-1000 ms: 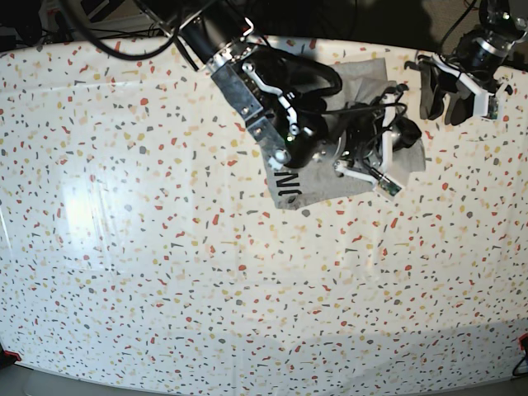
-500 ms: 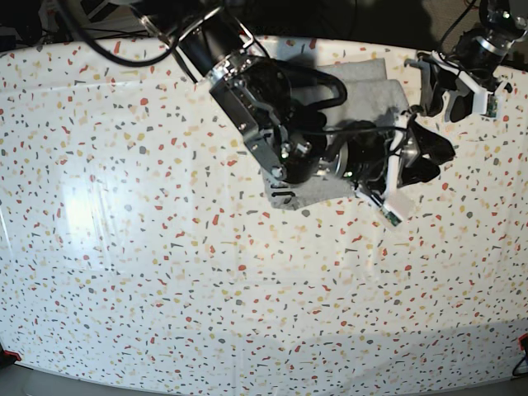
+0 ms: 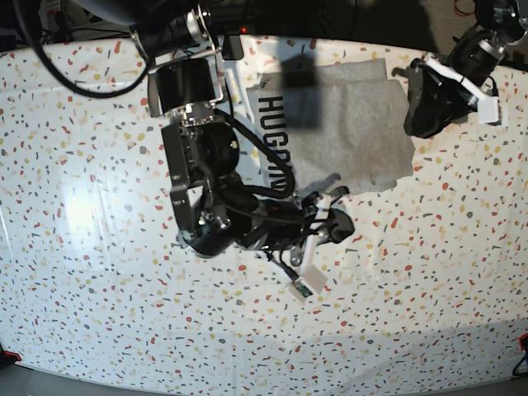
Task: Fold the T-shirt properly
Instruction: 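Lift and flip the folded shirt over with the right gripper, then grasp the shirt with both grippers and lift it off the table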
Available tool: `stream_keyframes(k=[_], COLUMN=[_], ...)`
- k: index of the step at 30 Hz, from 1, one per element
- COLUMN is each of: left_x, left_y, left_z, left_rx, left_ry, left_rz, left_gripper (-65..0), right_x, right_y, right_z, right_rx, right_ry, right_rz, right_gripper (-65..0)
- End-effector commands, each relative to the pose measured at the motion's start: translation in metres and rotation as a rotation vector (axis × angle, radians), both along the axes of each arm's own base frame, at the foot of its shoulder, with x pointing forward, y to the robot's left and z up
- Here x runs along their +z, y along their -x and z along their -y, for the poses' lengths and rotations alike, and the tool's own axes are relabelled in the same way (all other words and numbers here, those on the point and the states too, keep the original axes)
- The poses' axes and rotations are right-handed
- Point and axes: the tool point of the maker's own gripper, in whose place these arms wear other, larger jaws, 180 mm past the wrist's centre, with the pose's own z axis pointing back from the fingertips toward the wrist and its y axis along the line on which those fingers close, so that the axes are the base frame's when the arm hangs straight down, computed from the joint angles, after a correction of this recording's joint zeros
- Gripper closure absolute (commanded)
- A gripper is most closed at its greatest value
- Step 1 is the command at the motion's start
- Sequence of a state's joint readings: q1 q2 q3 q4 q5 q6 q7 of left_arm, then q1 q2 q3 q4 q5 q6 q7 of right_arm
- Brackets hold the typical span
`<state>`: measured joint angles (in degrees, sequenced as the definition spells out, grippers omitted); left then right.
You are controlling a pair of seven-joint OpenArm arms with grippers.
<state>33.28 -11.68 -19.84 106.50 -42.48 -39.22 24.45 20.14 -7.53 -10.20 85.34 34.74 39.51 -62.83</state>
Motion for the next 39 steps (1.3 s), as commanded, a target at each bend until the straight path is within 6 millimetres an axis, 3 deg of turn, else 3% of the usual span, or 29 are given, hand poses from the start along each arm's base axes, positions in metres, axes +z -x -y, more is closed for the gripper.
stream_keyframes(k=[1,6,9,14,24,32,36,39], left_x=[0.01,0.002,-0.02,-0.076,-0.145,-0.185,-0.187,-0.177], left_y=[-0.001,0.009,0.018,0.026,0.032,0.003,-0.027,-0.058], left_z=[0.008,0.048,0.067,0.053,0.029,-0.005,-0.014,-0.017], left_rx=[-0.026,-0.131,-0.184,-0.084,-0.061,-0.041,-0.048,-0.049], left_ry=[0.023,0.067,-0.003,-0.135,-0.209,-0.396,-0.463,-0.502], left_rz=[0.032,-0.002,-0.064,-0.176,-0.319,-0.375,-0.347,-0.296], left_gripper=[0.0,0.0,0.0,0.0,0.0,0.0,0.0,0.0], right_x=[0.019,-0.013,-0.037,-0.069,-0.121,-0.131,-0.131,-0.128], right_y=[-0.011,-0.009,0.005,0.021,0.055,0.081,0.096,0.107], right_z=[0.004,0.042,0.056,0.071,0.097,0.094,0.092,0.084], right_rx=[-0.01,-0.04,-0.039,-0.06,-0.101,-0.134,-0.134,-0.142], right_ry=[-0.032,0.068,0.113,0.183,0.305,0.277,0.268,0.223], right_rz=[0.055,0.022,-0.018,-0.041,-0.084,-0.04,-0.041,-0.043], right_gripper=[0.0,0.0,0.0,0.0,0.0,0.0,0.0,0.0])
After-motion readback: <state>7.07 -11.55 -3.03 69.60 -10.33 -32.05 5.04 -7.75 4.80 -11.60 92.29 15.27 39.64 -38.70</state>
